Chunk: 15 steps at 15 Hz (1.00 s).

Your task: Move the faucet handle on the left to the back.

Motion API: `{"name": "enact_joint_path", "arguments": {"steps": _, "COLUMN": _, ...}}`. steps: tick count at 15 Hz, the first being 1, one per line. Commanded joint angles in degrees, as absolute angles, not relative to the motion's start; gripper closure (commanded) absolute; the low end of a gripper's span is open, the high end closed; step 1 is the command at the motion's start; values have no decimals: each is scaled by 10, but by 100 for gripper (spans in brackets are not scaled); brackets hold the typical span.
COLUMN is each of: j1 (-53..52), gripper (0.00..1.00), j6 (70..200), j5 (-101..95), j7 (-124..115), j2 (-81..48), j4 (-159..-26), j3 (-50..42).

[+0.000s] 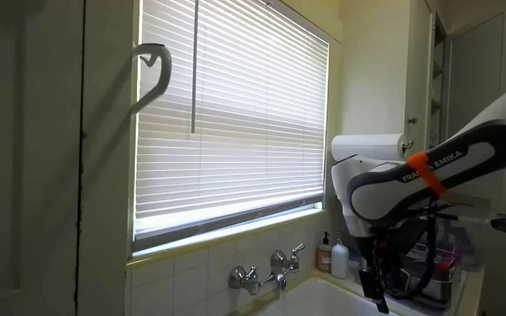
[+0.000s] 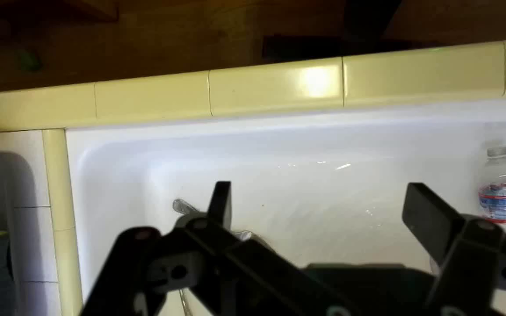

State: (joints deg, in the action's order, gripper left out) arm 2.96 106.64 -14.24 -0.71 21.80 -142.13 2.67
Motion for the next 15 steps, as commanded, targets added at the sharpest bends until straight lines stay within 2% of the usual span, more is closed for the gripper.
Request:
{"name": "enact_joint_path", "arguments": {"steps": 1, "j1": 21, "gripper": 0, "j6": 1065, "j5": -145, "j7": -9, "j2": 218, "j4": -1421, "j3": 19}}
{"name": "enact_joint_path", "arguments": {"steps": 5, "j1": 20, "gripper": 0, "j6": 1065, "j5": -146, "j7": -5, "j2": 217, "j4": -1418, "j3": 19}}
{"name": "enact_joint_path", "arguments": {"steps": 15, "j1": -33, "gripper": 0, "j6": 1149, "j5": -120, "j7": 81, "j2": 113, "j4": -1256, "j3": 29}}
